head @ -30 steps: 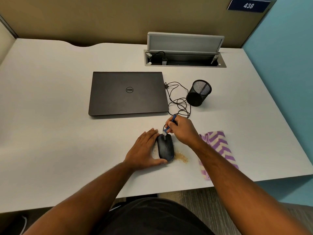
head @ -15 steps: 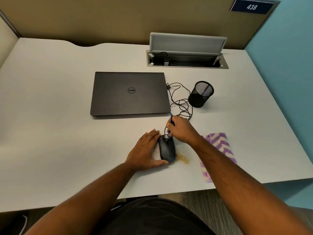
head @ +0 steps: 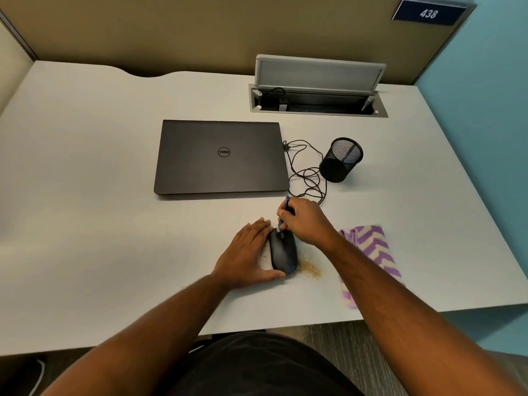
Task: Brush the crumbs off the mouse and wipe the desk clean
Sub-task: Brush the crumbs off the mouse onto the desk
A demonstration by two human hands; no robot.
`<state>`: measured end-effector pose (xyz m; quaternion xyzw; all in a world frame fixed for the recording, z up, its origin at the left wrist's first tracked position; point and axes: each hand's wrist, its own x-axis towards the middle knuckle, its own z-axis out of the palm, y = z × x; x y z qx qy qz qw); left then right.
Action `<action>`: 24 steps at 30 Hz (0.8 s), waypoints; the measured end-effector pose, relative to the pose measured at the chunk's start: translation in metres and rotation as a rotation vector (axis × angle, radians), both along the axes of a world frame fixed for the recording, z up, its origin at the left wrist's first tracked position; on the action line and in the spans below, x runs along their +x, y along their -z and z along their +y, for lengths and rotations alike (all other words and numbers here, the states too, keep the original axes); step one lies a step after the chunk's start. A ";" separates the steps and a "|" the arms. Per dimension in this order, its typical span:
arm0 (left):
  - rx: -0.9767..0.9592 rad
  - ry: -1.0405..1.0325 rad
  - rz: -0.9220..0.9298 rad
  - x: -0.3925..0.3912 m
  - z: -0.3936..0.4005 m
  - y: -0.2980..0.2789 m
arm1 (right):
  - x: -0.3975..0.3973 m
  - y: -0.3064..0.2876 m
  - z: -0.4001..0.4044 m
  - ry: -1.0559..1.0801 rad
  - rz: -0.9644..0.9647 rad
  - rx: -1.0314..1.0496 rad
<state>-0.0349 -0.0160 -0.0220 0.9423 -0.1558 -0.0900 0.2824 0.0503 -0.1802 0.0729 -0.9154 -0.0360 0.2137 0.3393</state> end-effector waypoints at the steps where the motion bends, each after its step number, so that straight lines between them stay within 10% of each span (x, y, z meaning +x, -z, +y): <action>1: 0.000 0.000 -0.006 0.000 0.000 0.000 | -0.003 0.000 0.000 -0.024 0.022 0.003; 24: -0.013 0.009 -0.030 0.000 0.001 0.002 | -0.035 -0.008 -0.011 -0.118 0.026 0.008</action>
